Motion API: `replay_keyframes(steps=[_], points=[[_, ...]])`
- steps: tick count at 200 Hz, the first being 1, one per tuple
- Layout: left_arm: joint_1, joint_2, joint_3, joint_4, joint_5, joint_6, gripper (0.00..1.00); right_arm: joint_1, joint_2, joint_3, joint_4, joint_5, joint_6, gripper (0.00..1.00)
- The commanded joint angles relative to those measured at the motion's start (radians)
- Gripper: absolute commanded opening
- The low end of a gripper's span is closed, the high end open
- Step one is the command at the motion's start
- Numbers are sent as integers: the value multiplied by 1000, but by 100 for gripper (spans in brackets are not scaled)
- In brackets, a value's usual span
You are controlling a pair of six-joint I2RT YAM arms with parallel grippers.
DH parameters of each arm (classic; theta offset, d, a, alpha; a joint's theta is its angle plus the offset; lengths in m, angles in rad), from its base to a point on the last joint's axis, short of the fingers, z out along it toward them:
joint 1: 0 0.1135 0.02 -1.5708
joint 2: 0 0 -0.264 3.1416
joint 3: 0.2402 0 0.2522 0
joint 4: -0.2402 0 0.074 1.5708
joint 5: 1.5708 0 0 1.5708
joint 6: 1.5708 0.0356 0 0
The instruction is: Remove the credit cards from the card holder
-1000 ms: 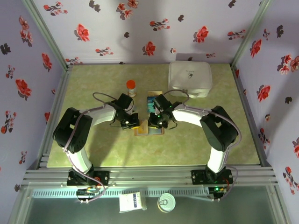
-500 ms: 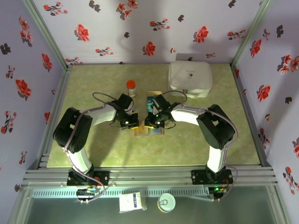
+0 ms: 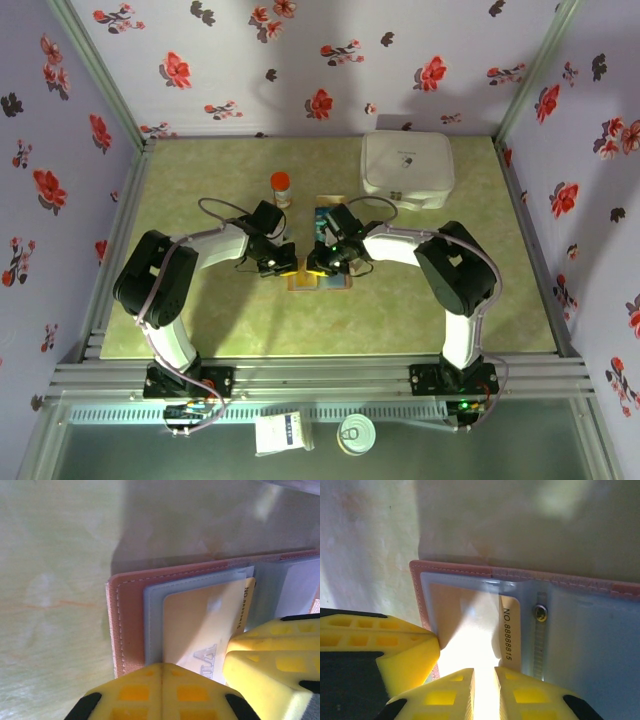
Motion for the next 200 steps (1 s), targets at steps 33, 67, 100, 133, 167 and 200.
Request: replay_keyframes(steps=[33, 67, 100, 133, 167, 200], points=[[6, 1, 14, -45, -31, 26, 8, -6, -29, 18, -123, 81, -35, 23], [7, 3, 16, -44, -28, 25, 10, -5, -40, 23, -138, 86, -42, 23], [6, 4, 29, -53, -28, 30, 10, -5, -42, 23, -139, 84, -41, 23], [6, -5, 37, -59, -27, 27, 7, -5, -76, 13, -108, 73, -38, 23], [5, -39, 58, -80, -25, 22, 6, -8, -98, 3, -128, 88, -40, 24], [-14, -33, 73, -78, -5, 13, 5, -11, -88, -1, -154, 100, -54, 24]])
